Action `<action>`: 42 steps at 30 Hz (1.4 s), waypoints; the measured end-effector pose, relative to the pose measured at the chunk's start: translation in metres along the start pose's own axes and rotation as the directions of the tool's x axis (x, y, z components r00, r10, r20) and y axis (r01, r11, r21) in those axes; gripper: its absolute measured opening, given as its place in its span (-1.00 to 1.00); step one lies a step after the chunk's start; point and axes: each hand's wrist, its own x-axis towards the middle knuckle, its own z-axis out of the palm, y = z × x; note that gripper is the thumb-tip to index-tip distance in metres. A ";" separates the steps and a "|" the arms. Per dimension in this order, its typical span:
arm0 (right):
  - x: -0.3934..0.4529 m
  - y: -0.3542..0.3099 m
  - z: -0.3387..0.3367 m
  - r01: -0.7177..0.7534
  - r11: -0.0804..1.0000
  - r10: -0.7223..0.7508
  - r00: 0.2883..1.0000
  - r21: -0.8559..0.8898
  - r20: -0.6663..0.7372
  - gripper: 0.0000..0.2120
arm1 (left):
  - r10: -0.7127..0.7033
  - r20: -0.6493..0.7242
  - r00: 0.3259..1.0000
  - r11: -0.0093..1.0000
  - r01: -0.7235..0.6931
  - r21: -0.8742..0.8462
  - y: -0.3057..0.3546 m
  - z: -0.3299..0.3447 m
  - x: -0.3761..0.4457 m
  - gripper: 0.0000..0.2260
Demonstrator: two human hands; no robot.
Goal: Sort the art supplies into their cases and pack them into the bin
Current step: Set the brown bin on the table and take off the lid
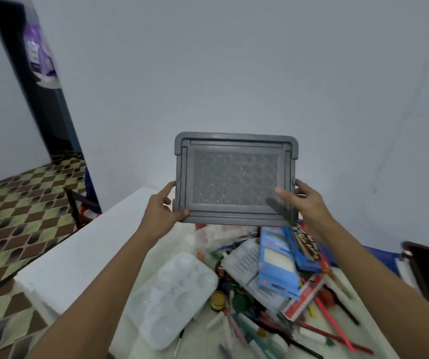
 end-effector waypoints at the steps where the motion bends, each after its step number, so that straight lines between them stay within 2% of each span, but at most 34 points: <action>1: -0.010 -0.011 -0.015 0.017 0.998 -0.017 1.000 0.055 0.006 -0.32 | 0.013 0.038 0.999 0.998 -0.011 -0.056 0.013 0.006 -0.004 -0.40; 3: -0.028 -0.027 -0.048 0.017 0.993 -0.021 0.999 0.116 0.034 -0.52 | -0.002 0.133 0.991 0.977 0.030 -0.210 0.040 0.019 -0.012 -0.52; 4: -0.038 -0.033 -0.064 0.013 0.992 -0.020 0.998 0.128 0.056 -0.50 | -0.025 0.186 0.982 0.953 0.080 -0.293 0.052 0.027 -0.016 -0.58; 5: -0.047 -0.038 -0.080 -0.001 0.994 -0.007 0.997 0.108 0.079 -0.35 | -0.050 0.236 0.971 0.917 0.138 -0.374 0.065 0.034 -0.020 -0.57; 7: -0.067 -0.046 -0.111 -0.016 0.997 0.009 0.996 0.074 0.094 0.15 | -0.081 0.318 0.944 0.834 0.240 -0.498 0.086 0.050 -0.024 -0.36; 8: -0.079 -0.049 -0.125 -0.015 0.994 0.005 0.995 0.105 0.097 0.32 | -0.077 0.356 0.931 0.801 0.270 -0.534 0.095 0.057 -0.026 -0.25; 10: -0.099 -0.055 -0.150 -0.015 0.973 -0.002 0.997 0.231 0.074 0.43 | -0.027 0.436 0.900 0.747 0.308 -0.589 0.110 0.072 -0.033 -0.15; 13: -0.129 -0.055 -0.182 -0.011 0.934 0.003 1.000 0.357 0.023 0.37 | 0.052 0.496 0.867 0.698 0.324 -0.639 0.131 0.093 -0.052 -0.18; 16: -0.162 -0.044 -0.213 0.010 0.907 0.010 0.999 0.421 -0.046 0.08 | 0.164 0.552 0.818 0.641 0.336 -0.690 0.142 0.109 -0.075 -0.32; 18: -0.192 -0.033 -0.232 0.043 0.911 -0.012 0.997 0.410 -0.077 -0.14 | 0.229 0.597 0.769 0.674 0.317 -0.667 0.146 0.125 -0.092 -0.51; 19: -0.207 -0.027 -0.241 0.056 0.920 -0.019 0.995 0.387 -0.099 -0.13 | 0.261 0.614 0.745 0.708 0.284 -0.646 0.144 0.134 -0.101 -0.52; 21: -0.241 -0.016 -0.255 0.059 0.956 -0.018 0.989 0.286 -0.144 0.01 | 0.300 0.625 0.721 0.774 0.199 -0.601 0.141 0.153 -0.122 -0.39; 23: -0.278 -0.004 -0.268 0.034 0.985 -0.012 0.991 0.167 -0.133 0.05 | 0.313 0.621 0.719 0.796 0.159 -0.584 0.134 0.172 -0.148 -0.32; 27: -0.345 0.017 -0.290 -0.119 0.993 0.117 0.987 -0.015 -0.108 0.23 | 0.297 0.636 0.712 0.855 0.099 -0.510 0.115 0.199 -0.206 0.00; 29: -0.375 0.028 -0.299 -0.181 0.982 0.173 0.977 -0.057 -0.125 0.20 | 0.291 0.679 0.674 0.885 0.079 -0.458 0.109 0.211 -0.234 -0.01; 32: -0.416 0.041 -0.308 -0.230 0.966 0.214 0.968 -0.120 -0.134 0.05 | 0.289 0.722 0.629 0.907 0.060 -0.416 0.106 0.223 -0.273 -0.08; 38: -0.481 0.076 -0.323 -0.303 0.929 0.290 0.953 -0.211 -0.091 0.18 | 0.244 0.786 0.568 0.950 0.024 -0.312 0.082 0.241 -0.332 0.03; 42: -0.485 0.101 -0.333 -0.316 0.909 0.310 0.948 -0.271 -0.068 0.09 | 0.169 0.807 0.566 0.985 -0.059 -0.165 0.069 0.265 -0.350 0.11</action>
